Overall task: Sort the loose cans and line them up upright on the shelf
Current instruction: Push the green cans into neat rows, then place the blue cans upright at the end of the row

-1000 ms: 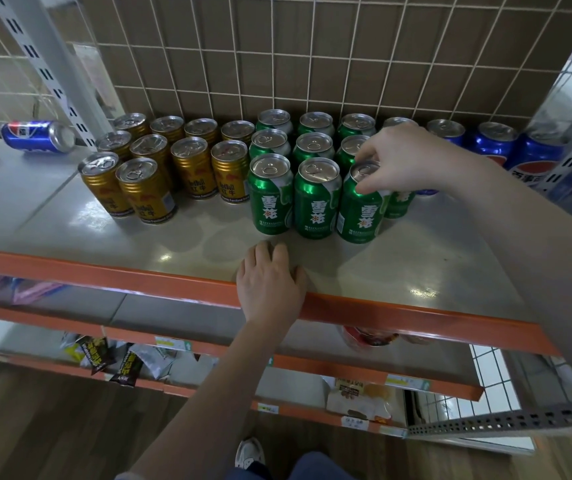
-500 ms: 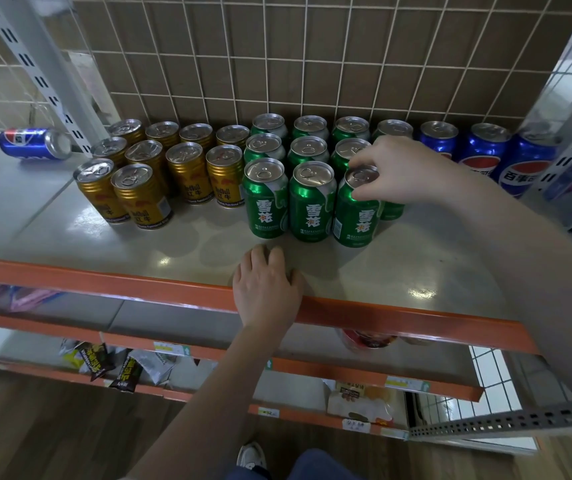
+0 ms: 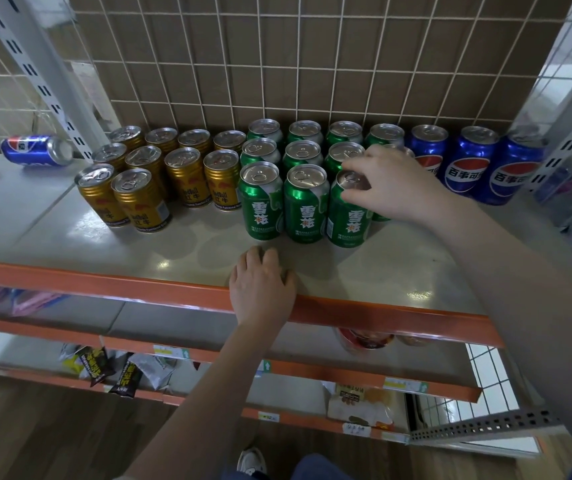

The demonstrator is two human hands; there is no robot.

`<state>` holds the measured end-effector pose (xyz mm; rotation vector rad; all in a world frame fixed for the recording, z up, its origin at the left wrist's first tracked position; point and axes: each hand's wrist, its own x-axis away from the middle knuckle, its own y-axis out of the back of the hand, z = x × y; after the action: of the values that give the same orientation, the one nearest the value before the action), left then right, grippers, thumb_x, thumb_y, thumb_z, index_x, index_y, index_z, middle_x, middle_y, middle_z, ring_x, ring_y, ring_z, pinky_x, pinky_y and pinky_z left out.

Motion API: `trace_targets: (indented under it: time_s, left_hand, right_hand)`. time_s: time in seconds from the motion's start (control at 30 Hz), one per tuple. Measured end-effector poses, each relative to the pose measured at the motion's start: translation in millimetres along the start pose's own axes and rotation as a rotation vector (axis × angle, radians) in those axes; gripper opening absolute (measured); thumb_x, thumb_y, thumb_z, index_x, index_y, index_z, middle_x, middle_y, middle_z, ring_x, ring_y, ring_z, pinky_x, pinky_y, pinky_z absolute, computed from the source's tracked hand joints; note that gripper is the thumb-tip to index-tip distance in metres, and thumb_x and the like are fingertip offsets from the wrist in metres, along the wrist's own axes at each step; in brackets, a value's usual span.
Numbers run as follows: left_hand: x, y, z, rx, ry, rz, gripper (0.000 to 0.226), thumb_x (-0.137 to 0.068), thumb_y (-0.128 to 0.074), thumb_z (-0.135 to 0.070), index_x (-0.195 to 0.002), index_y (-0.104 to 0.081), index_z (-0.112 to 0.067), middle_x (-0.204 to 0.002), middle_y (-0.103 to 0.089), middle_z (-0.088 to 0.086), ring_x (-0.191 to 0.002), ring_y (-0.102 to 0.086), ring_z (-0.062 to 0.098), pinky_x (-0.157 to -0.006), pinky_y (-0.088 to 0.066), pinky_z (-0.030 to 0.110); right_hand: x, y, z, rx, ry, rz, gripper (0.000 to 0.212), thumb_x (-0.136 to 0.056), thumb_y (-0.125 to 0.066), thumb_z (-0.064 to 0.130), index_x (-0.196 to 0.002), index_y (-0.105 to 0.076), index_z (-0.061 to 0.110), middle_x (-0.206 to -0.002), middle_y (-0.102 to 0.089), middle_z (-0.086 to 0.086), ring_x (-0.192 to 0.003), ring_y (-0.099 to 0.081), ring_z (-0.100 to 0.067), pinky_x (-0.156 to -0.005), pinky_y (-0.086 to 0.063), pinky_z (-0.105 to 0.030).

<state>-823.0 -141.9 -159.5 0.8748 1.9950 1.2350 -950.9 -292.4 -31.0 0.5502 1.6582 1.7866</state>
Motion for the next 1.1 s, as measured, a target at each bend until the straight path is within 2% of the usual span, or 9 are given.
trace_targets:
  time_s: [0.17, 0.3, 0.43, 0.53, 0.63, 0.77, 0.9, 1.0, 1.1]
  left_hand:
    - [2.6, 9.6, 6.6, 0.044, -0.010, -0.104, 0.033, -0.087, -0.056, -0.026, -0.114, -0.058, -0.006, -0.128, -0.051, 0.014, -0.118, -0.045, 0.032, -0.089, -0.041, 0.042]
    - [2.2, 22.8, 14.3, 0.030, 0.037, -0.140, 0.040, -0.089, -0.057, -0.027, -0.123, -0.055, -0.007, -0.138, -0.044, 0.015, -0.129, -0.037, 0.033, -0.099, -0.037, 0.045]
    - [5.9, 37.5, 27.0, -0.030, 0.085, -0.155, 0.048, -0.092, -0.053, -0.035, -0.133, -0.047, -0.011, -0.148, -0.034, 0.013, -0.138, -0.026, 0.031, -0.108, -0.028, 0.047]
    - [13.2, 47.3, 40.9, -0.046, 0.098, -0.168, 0.050, -0.091, -0.054, -0.036, -0.134, -0.046, -0.011, -0.149, -0.032, 0.013, -0.140, -0.023, 0.031, -0.109, -0.027, 0.047]
    - [19.9, 56.1, 58.7, -0.045, 0.111, -0.164, 0.051, -0.091, -0.053, -0.035, -0.136, -0.044, -0.011, -0.151, -0.030, 0.014, -0.141, -0.021, 0.031, -0.111, -0.023, 0.046]
    - [29.2, 69.8, 97.0, -0.025, 0.130, -0.153, 0.053, -0.092, -0.052, -0.037, -0.138, -0.042, -0.012, -0.152, -0.026, 0.016, -0.142, -0.018, 0.031, -0.114, -0.018, 0.045]
    - [38.0, 95.4, 156.9, 0.002, 0.178, -0.154, 0.055, -0.092, -0.051, -0.040, -0.139, -0.039, -0.014, -0.153, -0.026, 0.013, -0.143, -0.016, 0.028, -0.114, -0.020, 0.044]
    - [43.6, 122.7, 212.9, 0.009, 0.202, -0.161, 0.056, -0.092, -0.051, -0.041, -0.140, -0.037, -0.015, -0.153, -0.026, 0.011, -0.142, -0.017, 0.028, -0.113, -0.021, 0.044]
    - [44.1, 150.5, 276.7, -0.024, 0.246, -0.170, 0.054, -0.092, -0.052, -0.040, -0.138, -0.040, -0.015, -0.153, -0.025, 0.011, -0.140, -0.022, 0.030, -0.111, -0.023, 0.043]
  right_hand:
    - [22.5, -8.0, 3.5, 0.015, -0.044, -0.109, 0.055, -0.091, -0.051, 0.046, -0.135, -0.045, 0.013, -0.128, -0.047, -0.013, -0.120, -0.044, -0.030, -0.095, -0.040, -0.042]
    - [52.0, -24.3, 14.2, 0.014, -0.117, -0.305, 0.049, -0.091, -0.054, 0.039, -0.129, -0.049, 0.008, -0.121, -0.052, -0.015, -0.115, -0.047, -0.032, -0.093, -0.040, -0.041]
    - [82.4, -60.1, 34.9, -0.045, -0.160, -0.476, 0.050, -0.086, -0.062, 0.032, -0.126, -0.053, 0.002, -0.120, -0.056, -0.022, -0.116, -0.051, -0.038, -0.094, -0.044, -0.047]
    - [100.2, -86.9, 58.6, -0.080, -0.203, -0.465, 0.051, -0.084, -0.064, 0.029, -0.125, -0.054, 0.000, -0.124, -0.054, -0.025, -0.119, -0.049, -0.041, -0.098, -0.042, -0.050]
    - [108.2, -105.0, 85.8, -0.089, -0.231, -0.378, 0.055, -0.080, -0.070, 0.026, -0.125, -0.055, -0.002, -0.126, -0.053, -0.027, -0.119, -0.049, -0.043, -0.098, -0.042, -0.051]
    - [102.7, -118.2, 126.9, -0.058, -0.239, -0.275, 0.054, -0.081, -0.070, 0.033, -0.122, -0.057, 0.000, -0.125, -0.054, -0.029, -0.118, -0.050, -0.044, -0.096, -0.042, -0.053]
    - [85.1, -126.3, 185.5, -0.076, -0.234, -0.233, 0.054, -0.084, -0.065, 0.036, -0.128, -0.054, 0.006, -0.127, -0.052, -0.027, -0.120, -0.047, -0.043, -0.098, -0.039, -0.051]
    - [68.5, -136.0, 245.3, -0.119, -0.223, -0.261, 0.054, -0.083, -0.068, 0.033, -0.127, -0.055, 0.004, -0.129, -0.052, -0.029, -0.121, -0.047, -0.046, -0.098, -0.039, -0.053]
    - [47.9, -147.2, 315.6, -0.145, -0.184, -0.275, 0.052, -0.082, -0.069, 0.033, -0.121, -0.058, 0.001, -0.122, -0.055, -0.031, -0.115, -0.051, -0.048, -0.092, -0.044, -0.054]
